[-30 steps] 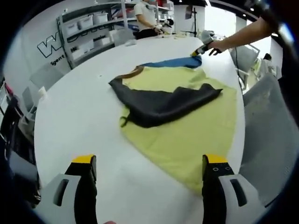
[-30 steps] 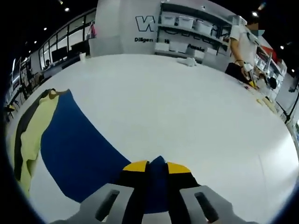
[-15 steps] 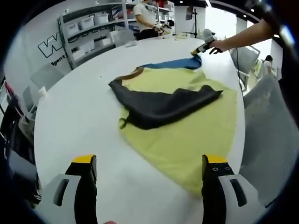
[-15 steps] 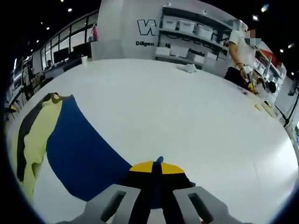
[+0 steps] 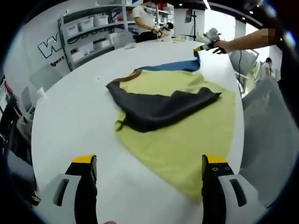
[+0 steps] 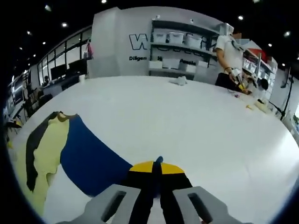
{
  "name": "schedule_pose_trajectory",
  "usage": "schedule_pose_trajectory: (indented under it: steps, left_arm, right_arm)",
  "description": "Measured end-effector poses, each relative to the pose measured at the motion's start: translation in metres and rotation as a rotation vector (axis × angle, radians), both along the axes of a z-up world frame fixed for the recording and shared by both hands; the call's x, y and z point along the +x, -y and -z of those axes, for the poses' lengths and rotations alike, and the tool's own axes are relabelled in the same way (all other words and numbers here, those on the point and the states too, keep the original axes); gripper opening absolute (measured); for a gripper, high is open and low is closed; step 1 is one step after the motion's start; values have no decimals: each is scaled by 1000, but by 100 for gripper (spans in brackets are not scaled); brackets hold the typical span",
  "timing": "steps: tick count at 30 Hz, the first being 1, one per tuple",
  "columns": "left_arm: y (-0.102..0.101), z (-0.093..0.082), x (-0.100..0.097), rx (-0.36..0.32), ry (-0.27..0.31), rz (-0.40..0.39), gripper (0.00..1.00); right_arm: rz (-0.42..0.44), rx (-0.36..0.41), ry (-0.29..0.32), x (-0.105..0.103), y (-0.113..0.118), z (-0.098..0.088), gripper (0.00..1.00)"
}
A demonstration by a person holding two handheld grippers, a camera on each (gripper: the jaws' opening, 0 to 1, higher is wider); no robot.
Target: Fold the garment on the visible template until the final outline fits inside the template.
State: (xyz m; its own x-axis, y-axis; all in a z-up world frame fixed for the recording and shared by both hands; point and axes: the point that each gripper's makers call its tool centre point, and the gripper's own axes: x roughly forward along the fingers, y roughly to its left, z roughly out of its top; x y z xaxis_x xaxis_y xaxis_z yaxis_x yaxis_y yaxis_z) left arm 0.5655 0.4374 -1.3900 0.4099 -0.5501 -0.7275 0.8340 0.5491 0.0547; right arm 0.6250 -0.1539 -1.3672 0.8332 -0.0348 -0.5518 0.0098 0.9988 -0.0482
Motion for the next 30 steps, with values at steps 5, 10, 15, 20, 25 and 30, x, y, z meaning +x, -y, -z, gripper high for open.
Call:
schedule_pose_trajectory:
  steps: [5,10,15,20,25,30]
  left_arm:
    - [4,0,1,-17,3,7,91]
    - [8,-1,3,-32,7,12,90]
    - [9,-1,2,-40,13,19,90]
    - [9,-2,4,-51,19,18,90]
    - [10,-2,5,-60,21,19,90]
    - [10,-2,5,-65,23,18,90]
  right_arm:
    - [7,-26,11,-16,-2,-2,0]
    - [22,-18,9,-27,0,1,0]
    - [31,-17,13,-37,0,-1,0]
    - [41,-18,10,-48,1,0,0]
    - [57,-20,3,-59,2,1,0]
    - [72,-12,-14,-72,2,8,0]
